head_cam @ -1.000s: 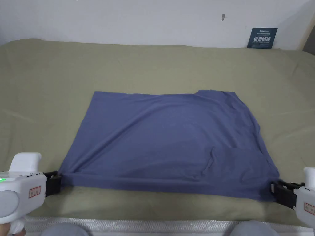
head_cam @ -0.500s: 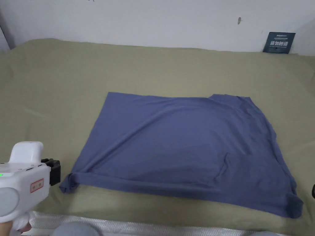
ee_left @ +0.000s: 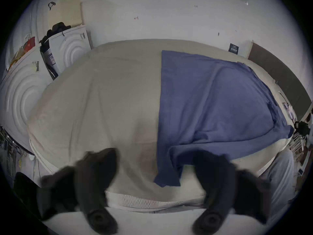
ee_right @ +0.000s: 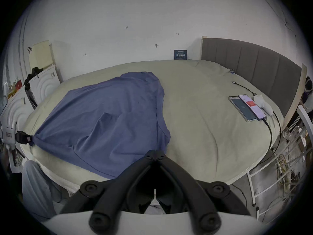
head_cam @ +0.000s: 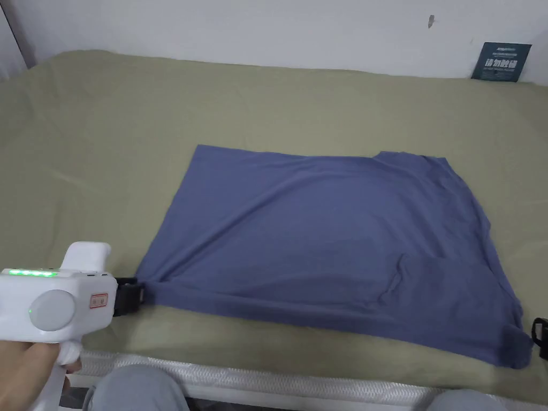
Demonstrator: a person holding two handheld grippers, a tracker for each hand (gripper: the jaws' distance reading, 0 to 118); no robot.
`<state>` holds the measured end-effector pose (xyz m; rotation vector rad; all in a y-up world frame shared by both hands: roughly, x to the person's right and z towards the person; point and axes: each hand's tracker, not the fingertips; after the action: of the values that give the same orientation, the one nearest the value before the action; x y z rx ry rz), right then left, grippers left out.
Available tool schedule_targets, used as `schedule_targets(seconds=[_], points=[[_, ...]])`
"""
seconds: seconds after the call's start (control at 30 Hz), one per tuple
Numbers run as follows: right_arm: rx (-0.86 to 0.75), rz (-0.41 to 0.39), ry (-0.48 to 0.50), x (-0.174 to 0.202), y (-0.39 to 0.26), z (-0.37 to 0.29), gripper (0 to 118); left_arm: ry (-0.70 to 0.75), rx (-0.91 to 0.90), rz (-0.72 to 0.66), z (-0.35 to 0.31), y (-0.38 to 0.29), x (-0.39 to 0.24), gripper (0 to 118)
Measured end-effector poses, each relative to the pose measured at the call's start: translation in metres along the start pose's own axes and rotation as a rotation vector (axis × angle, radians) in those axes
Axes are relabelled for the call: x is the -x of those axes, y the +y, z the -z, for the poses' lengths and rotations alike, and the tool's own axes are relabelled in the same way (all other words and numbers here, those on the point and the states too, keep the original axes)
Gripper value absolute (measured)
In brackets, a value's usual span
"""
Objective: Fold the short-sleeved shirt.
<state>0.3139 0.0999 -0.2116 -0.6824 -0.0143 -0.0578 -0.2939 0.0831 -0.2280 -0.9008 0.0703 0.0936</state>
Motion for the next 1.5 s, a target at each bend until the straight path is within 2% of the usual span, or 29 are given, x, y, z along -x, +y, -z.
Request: schedule_targets(seconds=[0.03, 0.07, 0.13, 0.17, 0.2, 0.23, 0.27, 0.33, 0.37, 0.4, 0.43, 0.47, 0.5, 0.6, 0.73, 0.97, 1.1, 1.37, 1.5], points=[[0.002, -0.001, -0.005, 0.000, -0.001, 0.001, 1, -0.075, -0.008, -0.035, -0.002, -0.001, 0.000, 4], [0.005, -0.001, -0.005, -0.001, -0.002, 0.002, 1, -0.102, -0.017, -0.069, -0.004, -0.002, -0.002, 4], [0.023, 0.005, 0.008, -0.004, -0.002, 0.003, 7, -0.031, -0.013, -0.010, -0.008, 0.000, -0.012, 4], [0.063, 0.000, 0.018, -0.004, -0.004, 0.006, 33, -0.019, -0.025, 0.006, -0.010, -0.001, -0.014, 4], [0.096, -0.008, 0.034, -0.003, -0.006, 0.010, 78, -0.019, -0.022, 0.006, -0.010, -0.001, -0.014, 4], [0.031, -0.009, 0.052, -0.003, -0.007, 0.010, 117, -0.020, -0.019, 0.008, -0.011, -0.002, -0.013, 4], [0.083, -0.029, 0.026, -0.004, -0.009, 0.013, 115, -0.017, -0.021, 0.009, -0.012, 0.001, -0.017, 4], [0.117, -0.013, 0.025, -0.010, -0.014, 0.028, 106, -0.015, -0.022, 0.004, -0.014, 0.002, -0.017, 4], [0.123, -0.007, 0.031, -0.012, -0.016, 0.031, 97, -0.018, -0.020, -0.001, -0.014, 0.002, -0.016, 4], [0.124, -0.007, 0.028, -0.014, -0.018, 0.034, 77, -0.018, -0.021, -0.009, -0.014, 0.003, -0.017, 4], [0.130, -0.008, 0.022, -0.012, -0.021, 0.035, 38, -0.021, -0.019, -0.014, -0.014, 0.004, -0.016, 4], [0.134, 0.000, 0.037, -0.012, -0.022, 0.035, 14, -0.025, -0.018, -0.015, -0.014, 0.005, -0.016, 4], [0.130, 0.002, 0.042, -0.010, -0.020, 0.033, 8, -0.024, -0.020, -0.016, -0.015, 0.006, -0.016, 4], [0.083, -0.044, 0.024, -0.002, -0.004, 0.022, 5, -0.020, -0.031, -0.005, -0.021, 0.015, -0.018, 4], [0.016, -0.030, 0.040, -0.002, 0.039, 0.021, 4, -0.025, -0.061, -0.002, -0.021, 0.044, -0.018, 4], [-0.007, -0.038, 0.027, 0.010, 0.115, 0.072, 4, -0.051, -0.085, -0.014, 0.007, 0.126, -0.023, 4], [0.017, -0.064, 0.002, 0.017, 0.145, 0.113, 4, -0.002, -0.072, 0.005, 0.041, 0.160, -0.031, 4], [0.130, -0.101, -0.044, 0.023, 0.155, 0.184, 4, 0.021, 0.010, -0.004, 0.108, 0.186, -0.044, 4], [0.173, -0.085, -0.045, 0.018, 0.146, 0.202, 4, 0.033, 0.042, -0.001, 0.124, 0.185, -0.047, 4]])
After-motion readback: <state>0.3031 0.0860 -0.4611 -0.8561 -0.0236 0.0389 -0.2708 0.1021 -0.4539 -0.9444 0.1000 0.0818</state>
